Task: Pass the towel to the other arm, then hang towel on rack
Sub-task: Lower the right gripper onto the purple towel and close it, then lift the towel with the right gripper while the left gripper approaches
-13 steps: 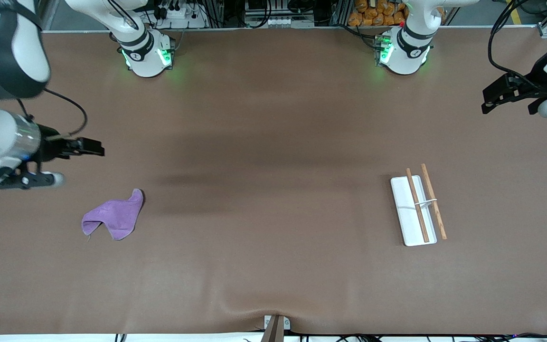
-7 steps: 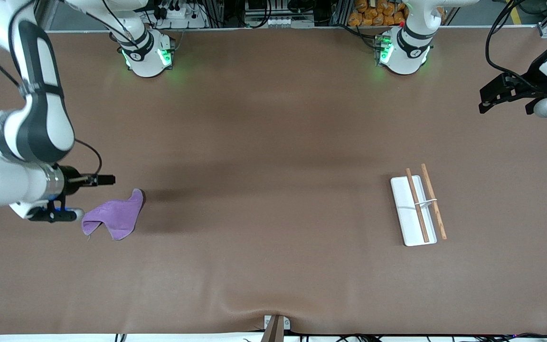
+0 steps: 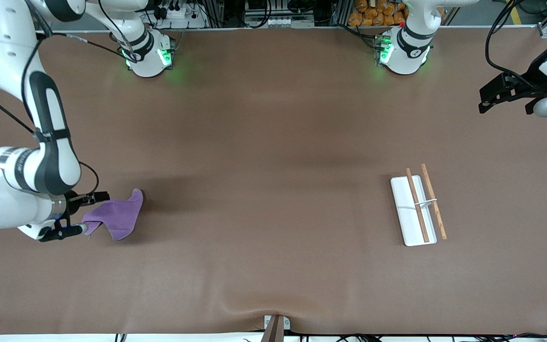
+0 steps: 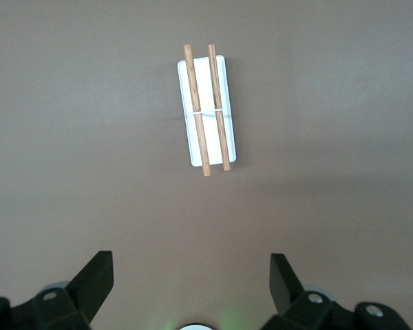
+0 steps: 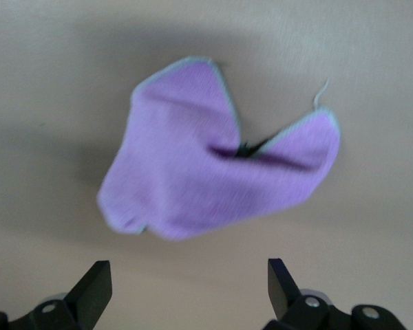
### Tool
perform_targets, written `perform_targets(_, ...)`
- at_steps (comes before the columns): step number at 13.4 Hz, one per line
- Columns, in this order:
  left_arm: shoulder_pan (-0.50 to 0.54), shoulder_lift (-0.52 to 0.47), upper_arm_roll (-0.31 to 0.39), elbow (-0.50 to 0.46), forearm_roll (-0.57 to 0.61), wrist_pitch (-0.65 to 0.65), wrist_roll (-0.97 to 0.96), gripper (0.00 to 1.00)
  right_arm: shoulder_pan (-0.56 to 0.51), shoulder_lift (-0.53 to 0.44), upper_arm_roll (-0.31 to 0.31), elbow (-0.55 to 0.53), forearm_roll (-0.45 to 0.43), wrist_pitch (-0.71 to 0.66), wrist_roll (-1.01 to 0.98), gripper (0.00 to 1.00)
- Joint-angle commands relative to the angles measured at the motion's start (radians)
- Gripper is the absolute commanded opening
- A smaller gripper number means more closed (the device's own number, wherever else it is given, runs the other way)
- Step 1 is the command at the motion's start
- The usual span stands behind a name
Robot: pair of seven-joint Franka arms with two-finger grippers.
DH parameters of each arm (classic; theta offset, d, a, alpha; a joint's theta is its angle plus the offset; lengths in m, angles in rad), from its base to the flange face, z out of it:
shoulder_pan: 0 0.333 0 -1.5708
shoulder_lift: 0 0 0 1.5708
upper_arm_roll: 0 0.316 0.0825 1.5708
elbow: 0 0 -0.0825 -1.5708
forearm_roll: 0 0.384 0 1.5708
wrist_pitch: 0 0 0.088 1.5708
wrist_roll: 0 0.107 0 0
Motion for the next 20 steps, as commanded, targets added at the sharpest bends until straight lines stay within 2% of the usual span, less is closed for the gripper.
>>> perform_targets(1, 0.002, -0.003, -0.002, -0.001, 0.007, -0.008, -0.002, 1.00, -0.002, 0.038, 0.011, 0.015, -0.052, 0.039, -0.079, 1.00)
perform_targets(8, -0.004, 0.020, -0.003, 0.002, 0.006, -0.004, -0.009, 1.00, -0.006, 0.115, 0.009, 0.020, -0.069, 0.087, -0.088, 1.00)
perform_targets(9, -0.006, 0.018, -0.003, 0.003, 0.000, -0.004, -0.009, 1.00, -0.006, 0.116, 0.011, 0.020, -0.069, 0.092, -0.088, 0.96)
perform_targets(11, -0.006, 0.017, -0.005, 0.003, -0.005, -0.002, -0.009, 1.00, 0.000, 0.121, 0.011, 0.020, -0.061, 0.096, -0.073, 0.02)
perform_targets(14, -0.009, 0.018, -0.009, 0.005, -0.005, 0.008, -0.009, 1.00, 0.002, 0.119, 0.011, 0.021, -0.056, 0.096, -0.012, 0.00)
perform_targets(20, -0.021, 0.056, -0.060, 0.003, 0.003, 0.082, -0.025, 1.00, 0.002, 0.106, 0.012, 0.027, -0.049, 0.087, -0.012, 0.00)
